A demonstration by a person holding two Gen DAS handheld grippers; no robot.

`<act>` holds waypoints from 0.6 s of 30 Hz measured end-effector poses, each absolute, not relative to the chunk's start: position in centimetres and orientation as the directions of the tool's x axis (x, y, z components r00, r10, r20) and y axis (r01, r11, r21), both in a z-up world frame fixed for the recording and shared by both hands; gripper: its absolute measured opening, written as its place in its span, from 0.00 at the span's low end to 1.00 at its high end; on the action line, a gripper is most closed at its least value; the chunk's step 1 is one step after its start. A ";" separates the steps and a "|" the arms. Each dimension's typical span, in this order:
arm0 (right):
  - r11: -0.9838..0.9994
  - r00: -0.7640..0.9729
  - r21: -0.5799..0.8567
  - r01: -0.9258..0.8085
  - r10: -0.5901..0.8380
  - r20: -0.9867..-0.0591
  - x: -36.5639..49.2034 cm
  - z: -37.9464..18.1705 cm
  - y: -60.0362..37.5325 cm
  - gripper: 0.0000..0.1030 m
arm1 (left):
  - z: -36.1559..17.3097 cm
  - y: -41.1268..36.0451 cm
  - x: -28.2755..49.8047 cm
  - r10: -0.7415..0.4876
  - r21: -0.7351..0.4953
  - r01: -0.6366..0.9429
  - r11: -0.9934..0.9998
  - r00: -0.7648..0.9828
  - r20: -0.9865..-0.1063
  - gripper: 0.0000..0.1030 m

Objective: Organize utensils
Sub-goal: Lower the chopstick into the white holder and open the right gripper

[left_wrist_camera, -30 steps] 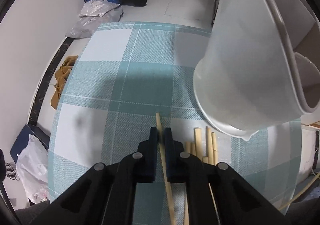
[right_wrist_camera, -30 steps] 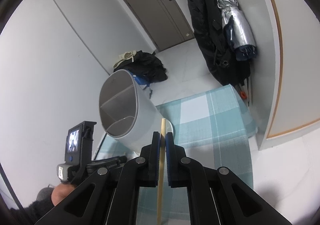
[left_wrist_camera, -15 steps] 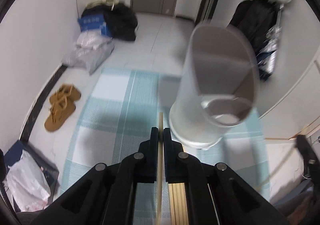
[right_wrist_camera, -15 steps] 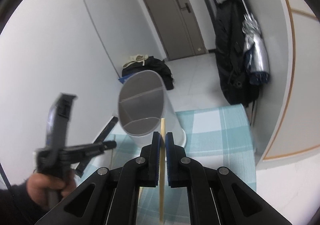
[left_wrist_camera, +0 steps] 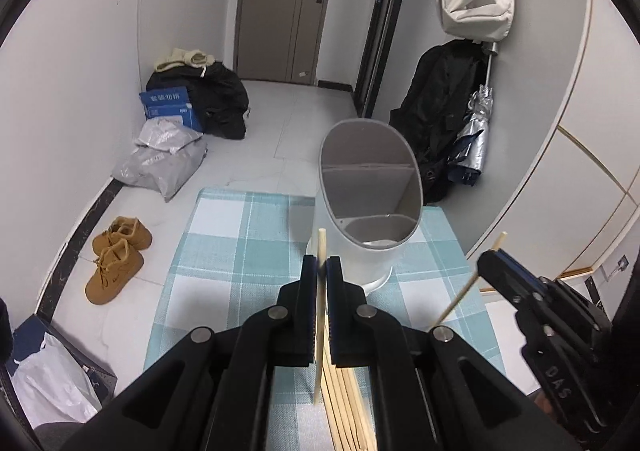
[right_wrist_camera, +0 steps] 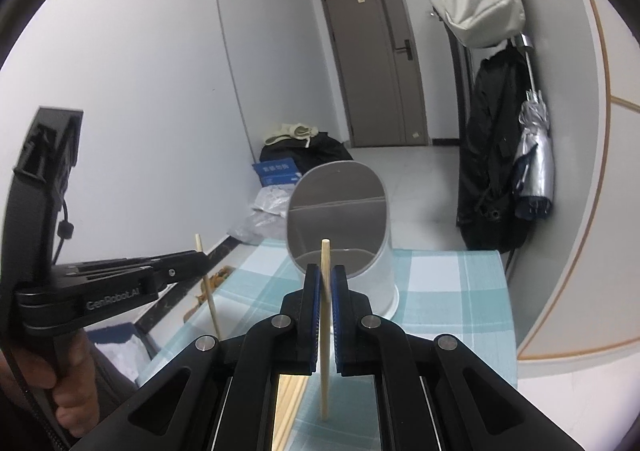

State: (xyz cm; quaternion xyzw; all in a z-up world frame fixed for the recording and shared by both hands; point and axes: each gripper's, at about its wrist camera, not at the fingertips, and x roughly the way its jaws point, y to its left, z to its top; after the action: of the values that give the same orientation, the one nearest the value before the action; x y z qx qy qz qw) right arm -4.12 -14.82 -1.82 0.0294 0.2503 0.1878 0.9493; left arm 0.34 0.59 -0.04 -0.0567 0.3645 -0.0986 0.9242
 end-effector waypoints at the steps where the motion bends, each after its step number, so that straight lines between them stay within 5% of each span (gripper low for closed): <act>1: 0.928 0.806 0.150 -0.342 0.372 -0.461 -4.2 -1.7 -14.7 0.04 | 0.3 0.5 -0.3 -0.233 -0.180 0.151 0.972 0.714 -0.660 0.00; 18: 0.915 0.813 0.168 -0.366 0.402 -0.421 -3.5 1.2 -14.2 0.04 | 4.7 0.4 -0.3 -0.306 -0.198 0.233 0.952 0.706 -0.638 0.00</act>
State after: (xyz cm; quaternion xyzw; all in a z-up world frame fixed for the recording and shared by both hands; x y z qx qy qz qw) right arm -3.49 -14.20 1.18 0.0397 0.2296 0.2018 0.9513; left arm -0.28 0.40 4.66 -0.0511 0.3542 -0.1460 0.9223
